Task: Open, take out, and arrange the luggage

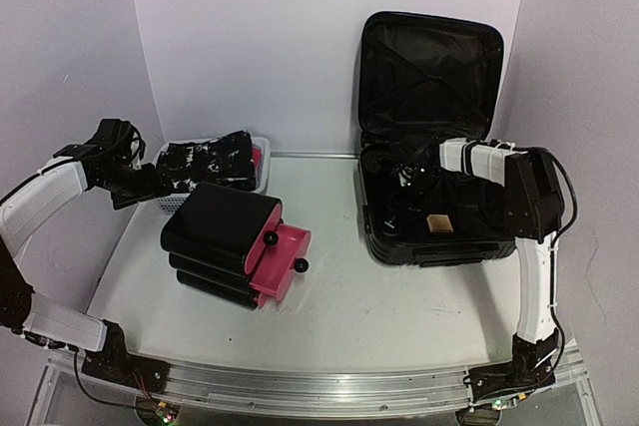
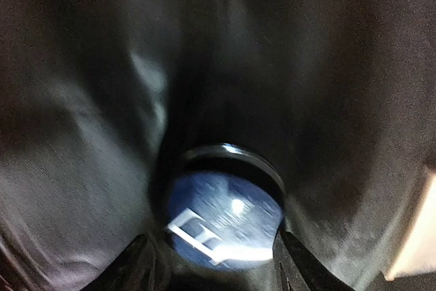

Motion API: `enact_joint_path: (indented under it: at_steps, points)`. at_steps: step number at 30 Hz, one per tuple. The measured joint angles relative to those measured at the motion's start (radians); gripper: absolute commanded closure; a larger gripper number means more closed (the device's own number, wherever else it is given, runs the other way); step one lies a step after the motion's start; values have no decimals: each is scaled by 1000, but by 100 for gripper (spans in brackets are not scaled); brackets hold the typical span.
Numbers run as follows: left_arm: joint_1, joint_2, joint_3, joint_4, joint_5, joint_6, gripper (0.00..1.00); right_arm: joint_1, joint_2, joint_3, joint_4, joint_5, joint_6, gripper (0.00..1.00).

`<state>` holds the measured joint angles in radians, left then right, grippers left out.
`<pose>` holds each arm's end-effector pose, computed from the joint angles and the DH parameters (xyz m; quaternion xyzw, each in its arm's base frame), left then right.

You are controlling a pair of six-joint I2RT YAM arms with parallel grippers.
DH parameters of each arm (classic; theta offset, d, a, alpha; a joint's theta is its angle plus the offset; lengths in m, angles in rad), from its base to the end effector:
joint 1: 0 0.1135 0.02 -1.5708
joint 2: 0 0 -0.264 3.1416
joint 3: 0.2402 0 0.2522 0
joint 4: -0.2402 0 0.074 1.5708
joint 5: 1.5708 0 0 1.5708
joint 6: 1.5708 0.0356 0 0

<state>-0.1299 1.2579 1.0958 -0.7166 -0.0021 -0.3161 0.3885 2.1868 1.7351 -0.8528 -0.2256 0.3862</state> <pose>0.2579 -0.0336 0.3000 -0.0878 0.9366 -0.0741 0.3310 0.4113 0.1770 0.1712 -0.0161 0.9848 0.1531 0.0800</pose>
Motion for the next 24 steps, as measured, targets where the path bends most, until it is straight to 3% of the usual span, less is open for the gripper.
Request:
enact_joint_path:
  at_steps: [10,24]
  points:
    - [0,17,21,0,-1,-2,1,-1,-66,-72,-23,31,-35,44]
    - [0,56,51,1,-2,-7,1,0,-13,-15,-29,28,-54,38]
